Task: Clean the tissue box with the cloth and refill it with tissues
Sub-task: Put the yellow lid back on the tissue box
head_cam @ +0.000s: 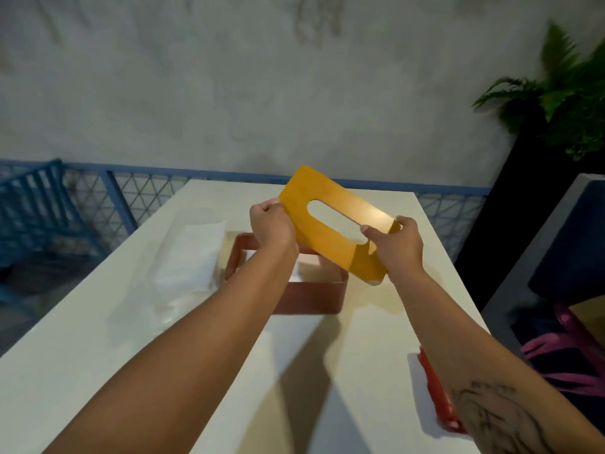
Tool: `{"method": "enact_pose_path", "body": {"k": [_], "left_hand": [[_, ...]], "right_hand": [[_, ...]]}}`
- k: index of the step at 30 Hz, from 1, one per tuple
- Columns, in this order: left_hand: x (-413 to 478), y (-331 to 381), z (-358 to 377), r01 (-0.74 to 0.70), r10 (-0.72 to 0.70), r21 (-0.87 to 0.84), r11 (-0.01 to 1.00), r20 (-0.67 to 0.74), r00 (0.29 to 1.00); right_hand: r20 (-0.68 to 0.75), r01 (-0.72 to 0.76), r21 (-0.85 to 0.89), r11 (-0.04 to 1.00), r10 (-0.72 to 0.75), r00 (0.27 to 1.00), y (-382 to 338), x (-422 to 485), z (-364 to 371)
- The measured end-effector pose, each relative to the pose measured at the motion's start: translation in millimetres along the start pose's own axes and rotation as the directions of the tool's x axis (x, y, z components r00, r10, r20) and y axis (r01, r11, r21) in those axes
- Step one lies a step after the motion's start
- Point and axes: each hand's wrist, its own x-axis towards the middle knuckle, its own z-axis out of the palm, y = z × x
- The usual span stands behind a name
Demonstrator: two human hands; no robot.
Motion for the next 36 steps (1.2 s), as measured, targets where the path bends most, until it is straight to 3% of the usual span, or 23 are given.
{"method": "enact_pose_path", "body": {"k": [5,13,20,24,36], "left_hand": [[25.2,-12.5,-40.5,0.048,-0.055,0.122,0.991,0.059,0.997],[59.2,-17.2,-86.2,-0.08,0.06,0.265,0.961,0.081,0.995],[76.9,-33.6,-99.3,-0.02,-0.09,0.452,0.892,0.221,0.971],[80.0,-38.2,-100.3,-0.047,-0.108,0.463,0.885,0.301,0.947],[90.0,-48.0,-98.2,-0.072,-0.091,0.439,0.896,0.339,0.936]], "right_hand": [[0.046,-0.125,0.069,0.99,0.122,0.991,-13.3,-5.8,31.3],[0.1,0.034,-0.295,0.955,-0.005,0.995,-34.1,-8.5,48.8],[0.204,0.128,-0.455,0.881,-0.037,0.978,-34.9,-13.5,62.3],[0.219,0.137,-0.467,0.874,-0.036,0.975,-33.3,-14.0,67.4],[0.236,0.153,-0.457,0.876,-0.046,0.971,-27.4,-12.6,70.8]]}}
